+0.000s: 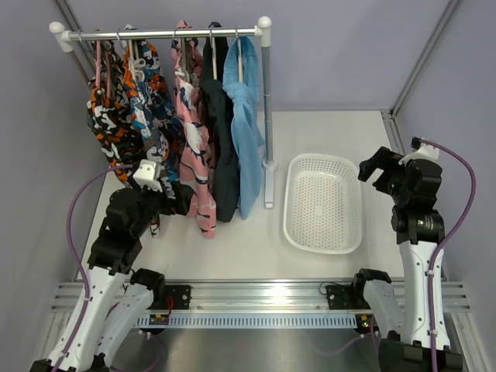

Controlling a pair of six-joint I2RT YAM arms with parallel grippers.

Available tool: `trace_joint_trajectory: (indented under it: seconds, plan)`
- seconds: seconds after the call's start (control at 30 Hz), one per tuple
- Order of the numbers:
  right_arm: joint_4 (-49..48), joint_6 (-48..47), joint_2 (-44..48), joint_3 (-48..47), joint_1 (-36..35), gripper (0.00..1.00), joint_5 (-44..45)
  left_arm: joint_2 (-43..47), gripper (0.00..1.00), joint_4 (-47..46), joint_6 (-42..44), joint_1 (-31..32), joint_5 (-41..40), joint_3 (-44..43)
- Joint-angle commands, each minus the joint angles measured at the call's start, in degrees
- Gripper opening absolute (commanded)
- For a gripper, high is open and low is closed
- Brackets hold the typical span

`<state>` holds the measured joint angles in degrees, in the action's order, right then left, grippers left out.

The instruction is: Remove the shorts from the hanger

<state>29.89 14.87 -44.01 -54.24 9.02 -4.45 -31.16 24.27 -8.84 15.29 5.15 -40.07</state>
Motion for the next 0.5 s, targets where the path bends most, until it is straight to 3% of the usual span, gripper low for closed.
trace_joint_trajectory:
  seconds: [0.0, 0.23, 0.47]
  plan:
    - [-0.97, -1.94, 2.26, -1.23, 0.12, 0.99, -5.82, 0.48, 0.99, -3.35, 0.58, 0.18, 0.3, -2.38]
    - [-3.42, -11.61, 5.86, 3.34, 0.12, 0.99, -29.37, 0.75, 0.99, -3.28, -4.77, 0.18, 5.9, -5.87]
    - [1.57, -18.12, 0.78, 2.04, 0.12, 0.99, -29.65, -5.83, 0.99, 6.31, -12.68, 3.07, 9.62, -25.01]
